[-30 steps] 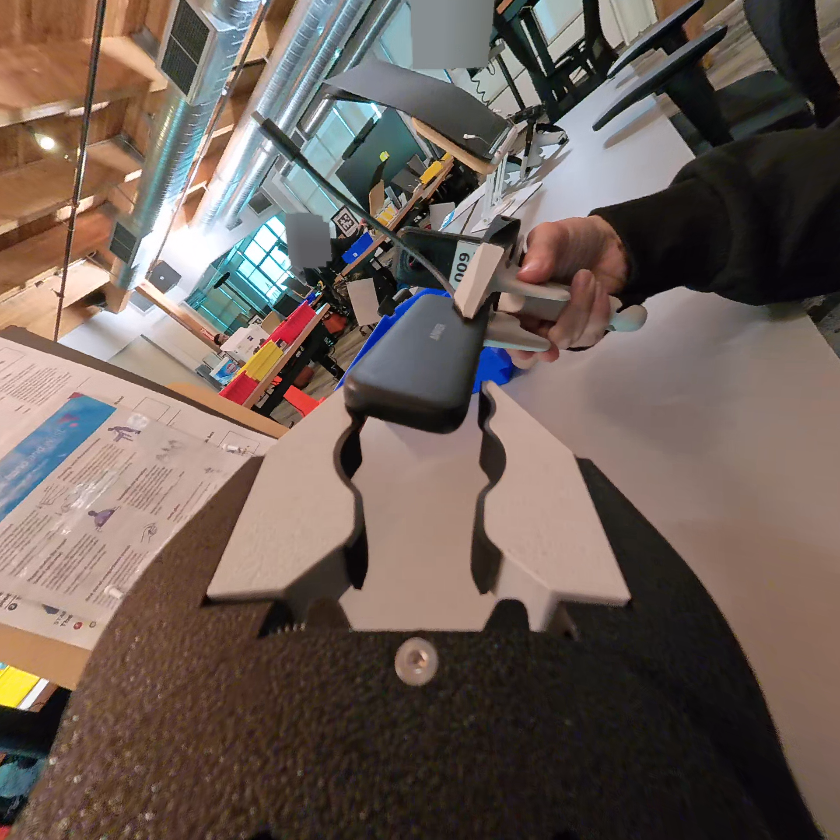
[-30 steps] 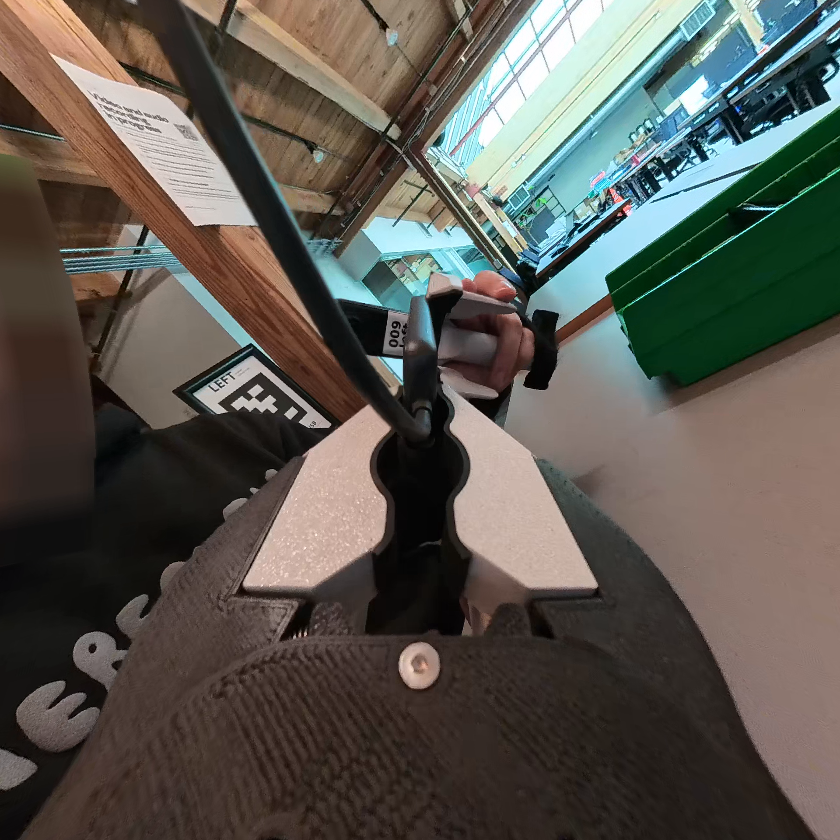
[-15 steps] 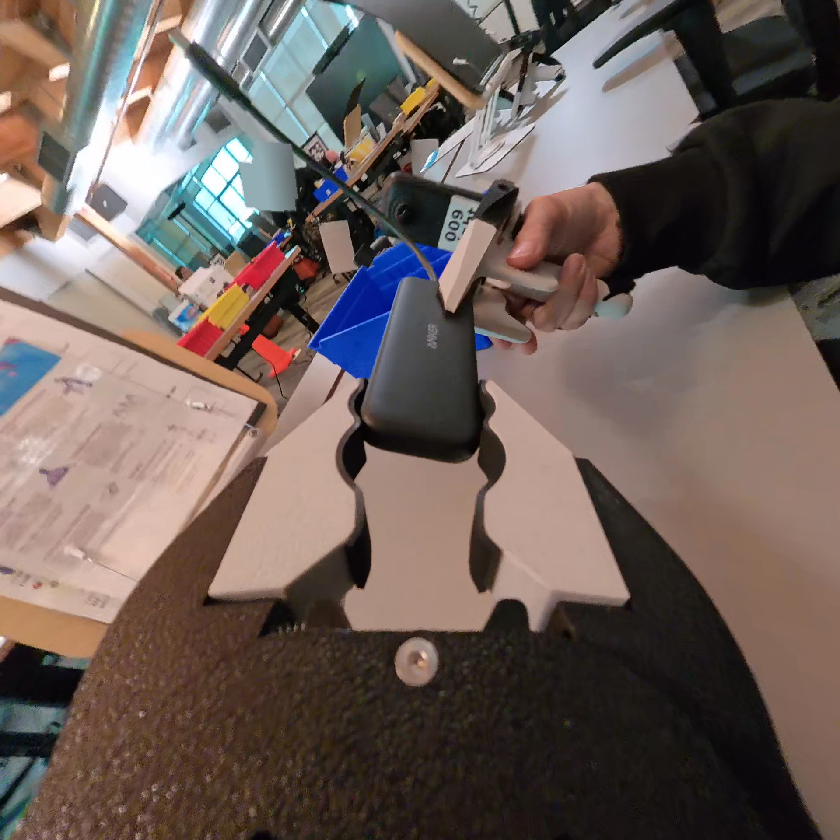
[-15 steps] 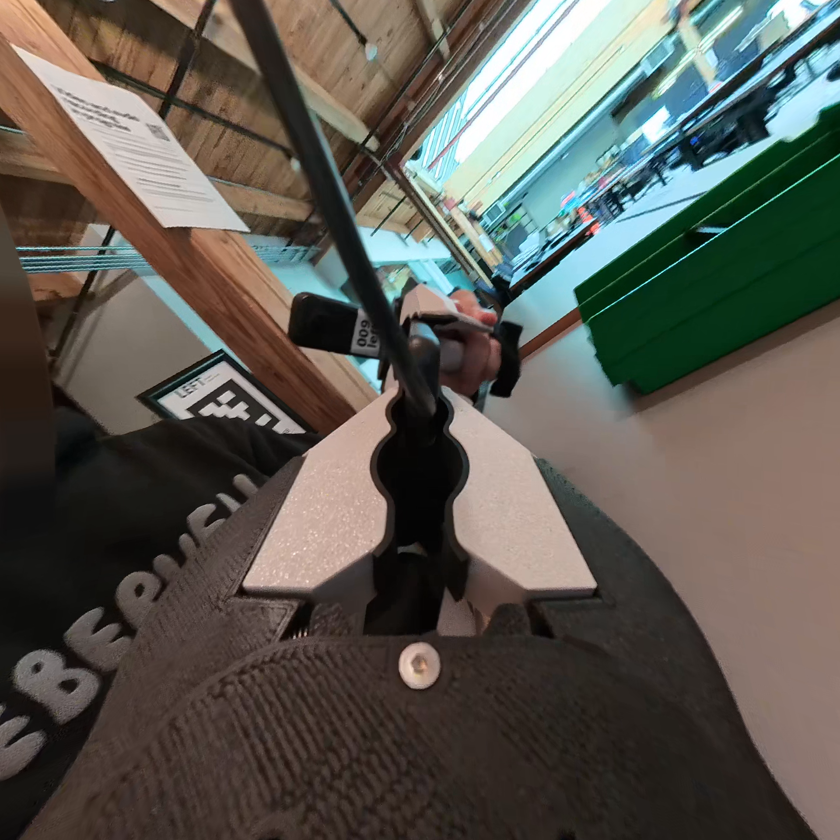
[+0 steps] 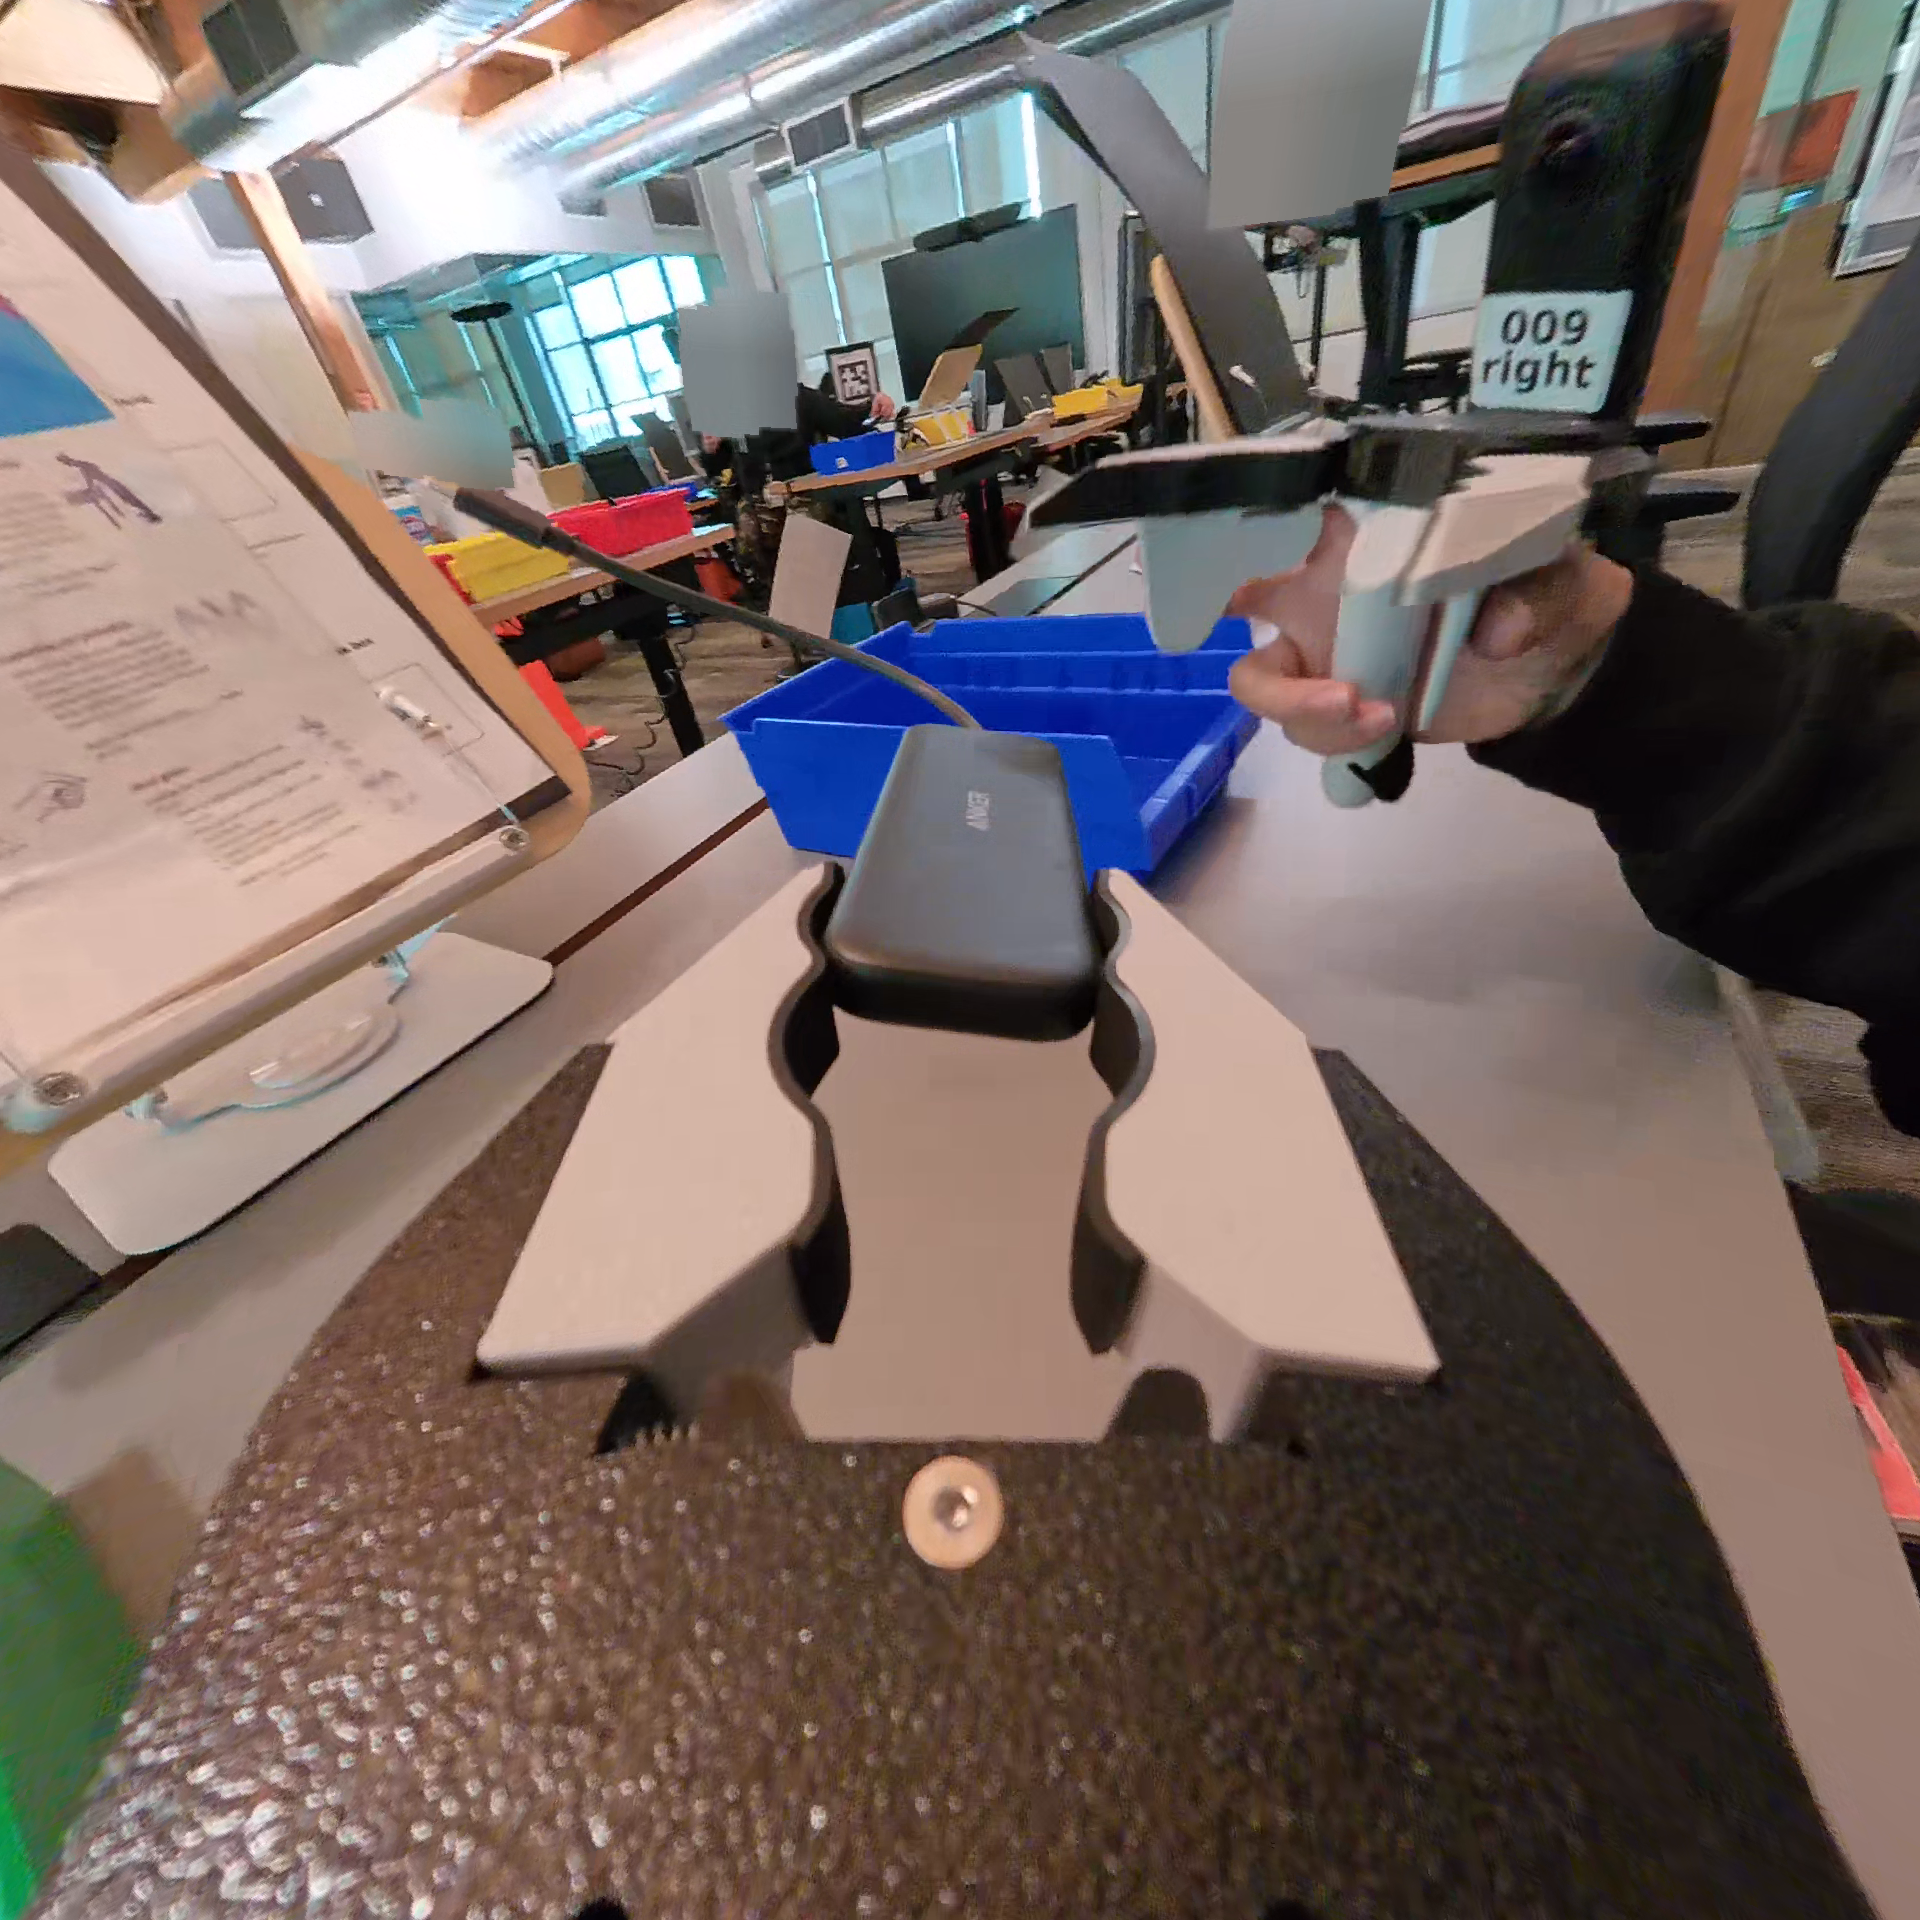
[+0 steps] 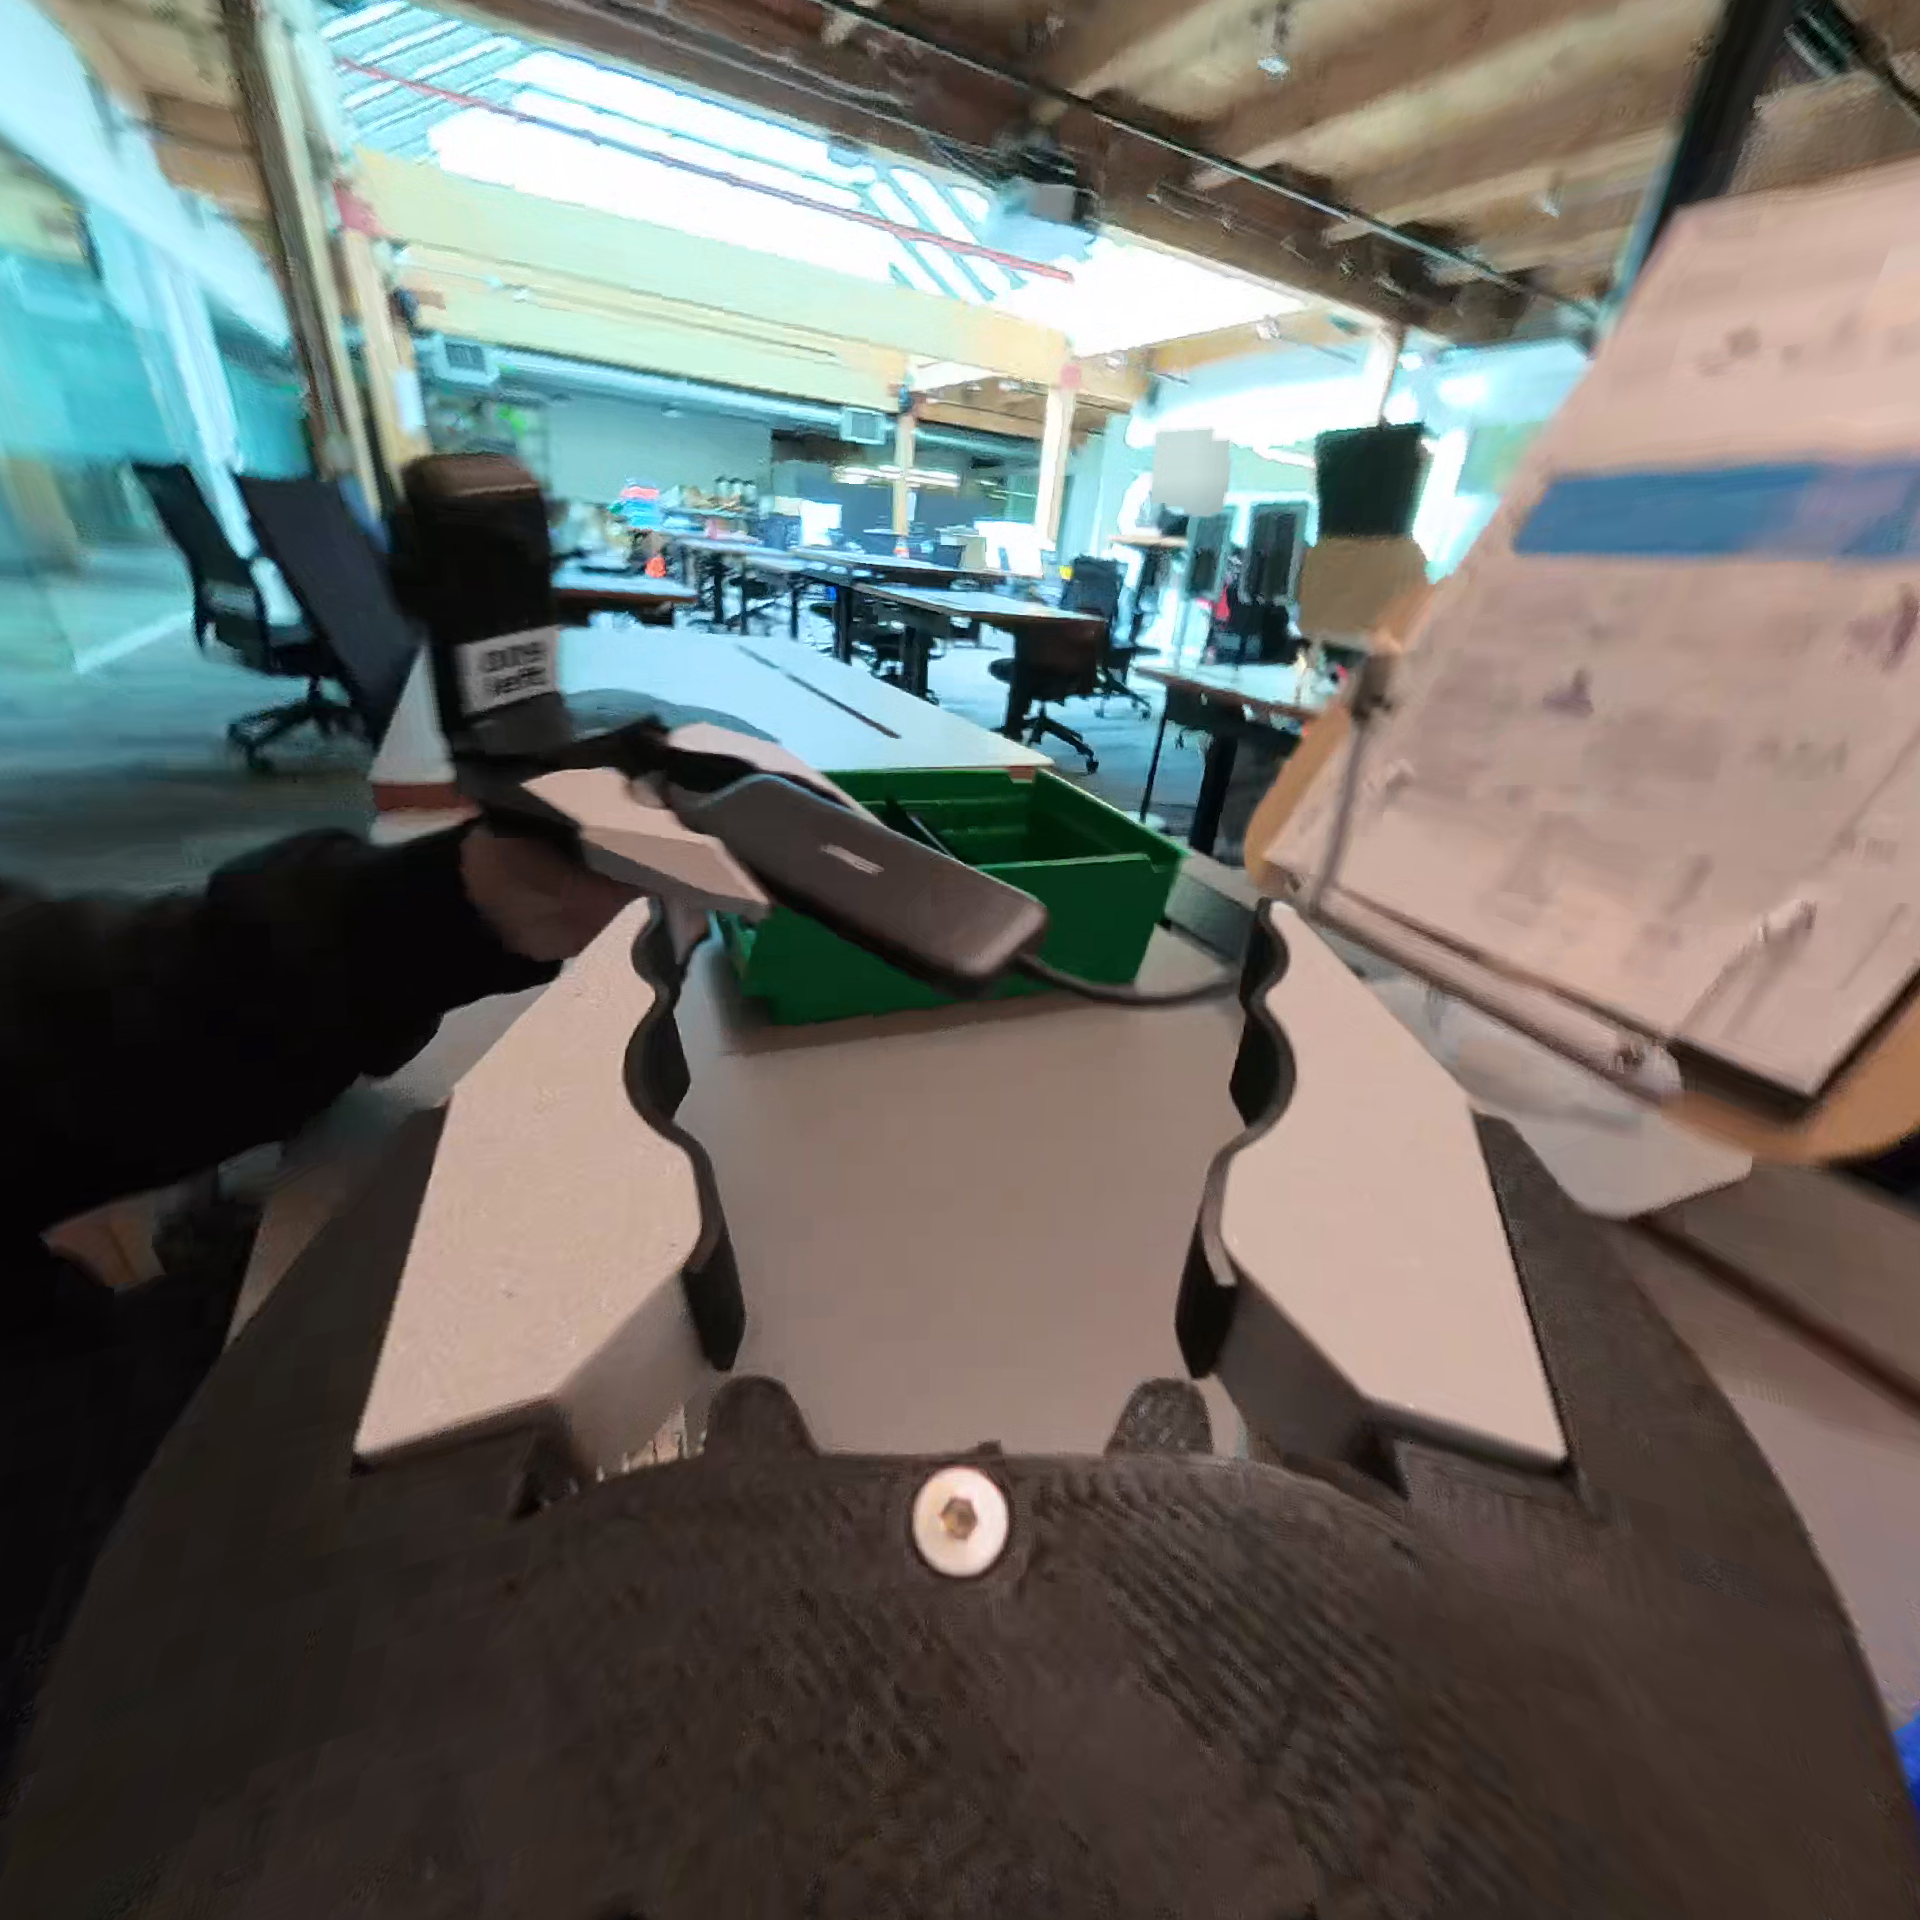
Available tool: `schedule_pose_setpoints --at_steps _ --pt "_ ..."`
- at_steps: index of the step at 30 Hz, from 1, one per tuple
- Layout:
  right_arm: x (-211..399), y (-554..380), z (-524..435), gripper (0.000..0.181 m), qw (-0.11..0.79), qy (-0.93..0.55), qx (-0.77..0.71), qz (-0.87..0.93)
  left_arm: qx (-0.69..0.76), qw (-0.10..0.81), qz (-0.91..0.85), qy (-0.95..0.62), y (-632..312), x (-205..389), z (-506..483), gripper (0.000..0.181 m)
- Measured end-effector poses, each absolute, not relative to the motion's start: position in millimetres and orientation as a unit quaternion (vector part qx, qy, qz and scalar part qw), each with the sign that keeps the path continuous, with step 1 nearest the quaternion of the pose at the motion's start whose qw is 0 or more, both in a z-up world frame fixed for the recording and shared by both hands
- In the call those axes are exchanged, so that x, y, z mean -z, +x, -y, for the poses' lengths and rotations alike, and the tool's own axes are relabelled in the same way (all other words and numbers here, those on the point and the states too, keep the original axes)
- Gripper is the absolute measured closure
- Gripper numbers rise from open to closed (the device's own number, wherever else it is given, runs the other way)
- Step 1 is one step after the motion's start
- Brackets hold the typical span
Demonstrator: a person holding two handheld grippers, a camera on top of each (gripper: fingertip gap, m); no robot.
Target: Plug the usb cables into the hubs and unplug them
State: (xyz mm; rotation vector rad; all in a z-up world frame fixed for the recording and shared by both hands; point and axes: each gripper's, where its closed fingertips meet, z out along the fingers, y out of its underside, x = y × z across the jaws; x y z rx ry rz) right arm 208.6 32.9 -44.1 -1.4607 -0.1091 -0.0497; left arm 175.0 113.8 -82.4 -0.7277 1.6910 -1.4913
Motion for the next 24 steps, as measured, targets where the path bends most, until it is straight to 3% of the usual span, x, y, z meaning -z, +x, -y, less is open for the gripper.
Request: schedule_pose_setpoints --at_steps 9,15,18,24 --pt "103.4 177.2 -52.8 0.085 0.611 -0.749 0.137 0.217 0.565 0.337 -0.737 -0.152 157.9 100.9 -66.4 0.136" --pt "112.0 176.8 -54.2 0.111 0.628 -0.733 0.115 0.234 0.583 0.305 -0.741 -0.136 152.2 105.0 -63.7 0.136" --pt "118.7 166.7 -54.3 0.134 0.631 -0.727 0.083 0.258 0.608 0.287 -0.729 -0.131 148.7 102.0 -60.9 0.136" --pt "99.9 159.7 -45.4 0.131 0.688 -0.691 -0.027 0.220 0.652 0.257 -0.701 -0.130 146.4 99.5 -67.5 0.136"
